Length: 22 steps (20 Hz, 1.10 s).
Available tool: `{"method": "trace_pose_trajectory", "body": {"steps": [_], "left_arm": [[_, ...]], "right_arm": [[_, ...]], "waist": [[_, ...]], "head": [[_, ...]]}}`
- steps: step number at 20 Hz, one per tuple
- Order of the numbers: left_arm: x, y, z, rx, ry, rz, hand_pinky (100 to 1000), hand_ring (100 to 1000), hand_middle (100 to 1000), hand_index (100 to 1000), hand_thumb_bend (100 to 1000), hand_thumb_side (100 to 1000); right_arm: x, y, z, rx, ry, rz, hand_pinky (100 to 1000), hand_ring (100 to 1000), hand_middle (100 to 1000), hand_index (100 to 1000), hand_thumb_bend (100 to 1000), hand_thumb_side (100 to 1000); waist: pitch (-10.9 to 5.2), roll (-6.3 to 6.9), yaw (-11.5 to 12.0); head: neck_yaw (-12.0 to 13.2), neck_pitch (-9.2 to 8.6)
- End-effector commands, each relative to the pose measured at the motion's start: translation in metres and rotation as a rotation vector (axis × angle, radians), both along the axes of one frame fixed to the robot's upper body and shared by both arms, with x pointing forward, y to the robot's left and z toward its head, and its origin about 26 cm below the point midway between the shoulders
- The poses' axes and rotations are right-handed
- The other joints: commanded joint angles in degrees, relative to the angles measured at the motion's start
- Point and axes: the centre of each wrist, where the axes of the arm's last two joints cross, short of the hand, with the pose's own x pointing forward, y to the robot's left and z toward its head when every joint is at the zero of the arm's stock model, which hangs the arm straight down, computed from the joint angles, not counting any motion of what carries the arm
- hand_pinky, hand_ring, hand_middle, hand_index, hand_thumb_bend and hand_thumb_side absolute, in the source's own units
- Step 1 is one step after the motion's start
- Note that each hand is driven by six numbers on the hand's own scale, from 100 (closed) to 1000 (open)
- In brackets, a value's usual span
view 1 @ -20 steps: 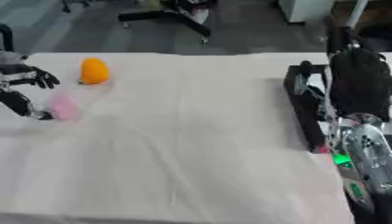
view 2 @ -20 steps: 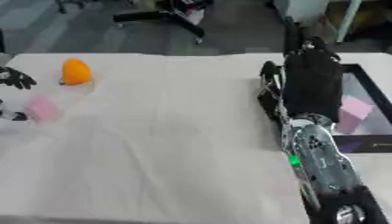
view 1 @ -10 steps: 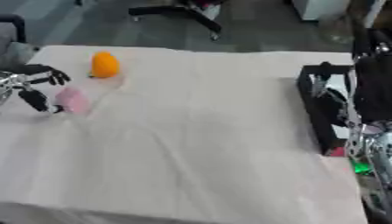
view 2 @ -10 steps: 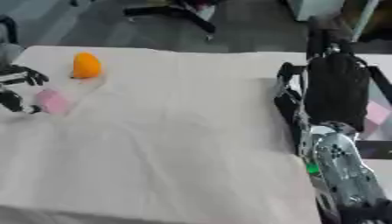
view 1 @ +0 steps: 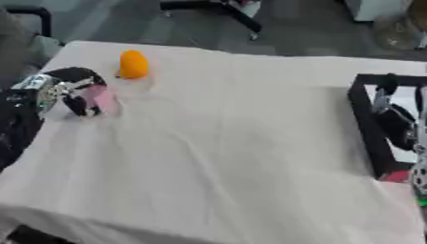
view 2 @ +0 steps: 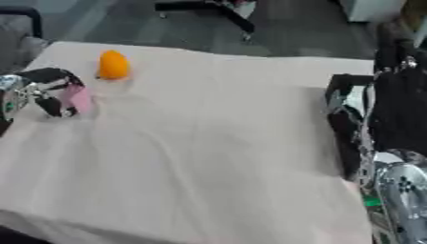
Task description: Pick up the objects with one hand, pass them to the other hand, and then place them into the box on the other side of the table.
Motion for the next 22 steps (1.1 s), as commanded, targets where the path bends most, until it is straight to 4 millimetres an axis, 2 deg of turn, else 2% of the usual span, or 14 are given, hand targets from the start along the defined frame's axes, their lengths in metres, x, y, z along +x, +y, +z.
{"method": "trace_pose_trajectory", "body": {"steps": [1, 4, 8, 11, 14, 16, 18, 20, 22], "left_arm": [[0.0, 0.006, 0.015, 0.048, -0.079, -0.023, 724, 518, 463, 592, 165, 100], [0.006, 0.001, 0.032, 0.069, -0.175, -0.083, 729, 520, 464, 595, 180, 112], [0.023, -0.026, 0.055, 0.047, -0.322, -0.222, 734, 509, 451, 578, 224, 126], [0.035, -0.059, 0.054, -0.032, -0.412, -0.346, 726, 491, 431, 554, 246, 130], [0.044, -0.099, 0.041, -0.118, -0.454, -0.488, 721, 486, 424, 545, 269, 137], [0.051, -0.132, 0.022, -0.307, -0.434, -0.6, 718, 488, 425, 546, 282, 138], [0.058, -0.164, 0.018, -0.559, -0.386, -0.636, 715, 488, 425, 544, 283, 134], [0.061, -0.196, 0.033, -0.786, -0.31, -0.634, 711, 491, 429, 547, 291, 135], [0.059, -0.222, 0.056, -0.987, -0.204, -0.635, 709, 493, 432, 550, 300, 137]], "right_arm": [[-0.002, 0.001, 0.008, 0.016, -0.032, 0.008, 502, 757, 792, 983, 100, 283], [-0.001, 0.002, 0.007, 0.005, -0.021, 0.016, 508, 759, 792, 981, 100, 272], [0.002, 0.008, 0.005, -0.07, 0.023, 0.052, 564, 771, 800, 978, 100, 223], [0.005, 0.017, 0.006, -0.151, 0.051, 0.097, 654, 789, 815, 985, 100, 238], [0.008, 0.032, 0.009, -0.248, 0.066, 0.156, 758, 810, 836, 992, 193, 270], [0.007, 0.043, 0.014, -0.323, 0.094, 0.192, 858, 832, 859, 996, 285, 300], [0.004, 0.052, 0.022, -0.391, 0.119, 0.218, 933, 861, 888, 1000, 328, 314], [0.002, 0.058, 0.026, -0.436, 0.14, 0.228, 983, 882, 909, 1000, 337, 324], [0.002, 0.061, 0.027, -0.464, 0.16, 0.225, 1000, 895, 921, 1000, 336, 333]], "waist": [[-0.56, 0.04, 0.09], [-0.82, -0.11, 0.55], [-1.56, -0.42, 1.55], [-2.04, -0.82, 2.15], [-2.37, -1.29, 2.38], [-2.61, -1.41, 2.88], [-2.76, -1.37, 3.17], [-2.83, -1.22, 3.33], [-2.9, -1.01, 3.53]], "head": [[-0.4, -0.48], [-1.95, -0.34], [-5.46, 0.39], [-7.89, 0.45], [-9.55, 0.24], [-10.92, 0.14], [-11.7, 0.05], [-12.18, 0.07], [-12.69, 0.18]]}}
